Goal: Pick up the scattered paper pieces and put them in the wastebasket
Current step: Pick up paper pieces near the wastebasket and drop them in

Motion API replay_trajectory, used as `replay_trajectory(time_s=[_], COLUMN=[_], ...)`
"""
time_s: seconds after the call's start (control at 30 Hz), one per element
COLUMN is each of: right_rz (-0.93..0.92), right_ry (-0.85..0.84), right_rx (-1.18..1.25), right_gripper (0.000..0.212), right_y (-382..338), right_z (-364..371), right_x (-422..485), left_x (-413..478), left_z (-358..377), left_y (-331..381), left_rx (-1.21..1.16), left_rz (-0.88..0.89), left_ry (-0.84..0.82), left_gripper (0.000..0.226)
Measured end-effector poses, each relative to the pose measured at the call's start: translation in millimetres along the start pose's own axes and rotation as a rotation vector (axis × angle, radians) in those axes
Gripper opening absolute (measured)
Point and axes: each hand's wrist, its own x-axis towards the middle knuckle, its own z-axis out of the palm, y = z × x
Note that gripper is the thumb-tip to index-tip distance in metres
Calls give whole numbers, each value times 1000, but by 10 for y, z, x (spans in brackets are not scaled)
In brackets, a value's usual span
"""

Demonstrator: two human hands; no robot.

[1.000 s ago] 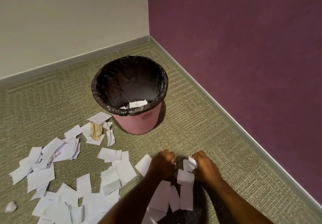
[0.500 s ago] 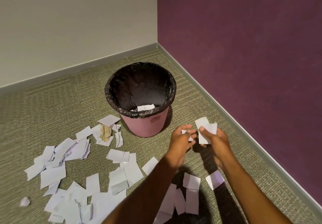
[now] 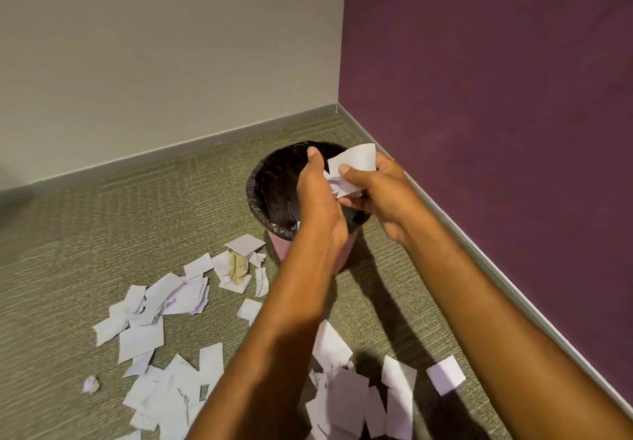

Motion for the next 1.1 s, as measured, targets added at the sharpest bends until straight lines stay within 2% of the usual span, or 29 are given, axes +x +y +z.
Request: replay_trajectory(time_s=[0.13, 0.2, 0.27, 0.37, 0.43, 0.5, 0.57, 0.63, 0.73, 0.83, 0.9, 0.97, 1.03, 1.1], right_rz=[83, 98, 105, 116, 112, 112, 105, 87, 45, 20, 67, 130, 219, 338], right_ry=[-36, -31, -23, 16, 23, 47, 70, 62, 11, -49, -64, -45, 6, 53], right_rx=[-14, -23, -13, 31, 36, -27, -91, -158, -311, -482, -520, -507, -499, -553], right_gripper=[26, 25, 36, 70, 77, 70, 55, 39, 21, 16, 21, 24, 20, 17], right_y=[31, 66, 104, 168, 184, 191, 166, 103, -29, -76, 12, 231, 618, 1145], right_z=[158, 170, 171, 170, 167, 158, 128, 56, -149, -465, -734, -979, -1185, -1369], right_x=[41, 32, 22, 29, 45, 67, 83, 83, 55, 12, -11, -10, -12, -83], left_x=[-136, -177, -212, -162, -136, -119, -94, -69, -74, -152, -241, -272, -220, -80], left_z=[-168, -223, -266, -346, -373, -395, -429, -470, -581, -822, -1040, -1268, -1516, -1836], left_y=[260, 306, 333, 312, 286, 270, 261, 242, 219, 124, -62, -351, -760, -1246], left_rx=[-36, -5, -21, -66, -57, -18, 28, 66, 108, 270, 427, 606, 823, 1149], left_rz=[-49, -42, -55, -35, -22, -22, -20, 1, 47, -19, -166, -318, -384, -185], left_ry=[-32, 16, 29, 11, -15, -35, -52, -65, -120, -331, -509, -611, -573, -433], left_gripper=[58, 54, 49, 43, 43, 63, 73, 71, 56, 45, 40, 34, 34, 43])
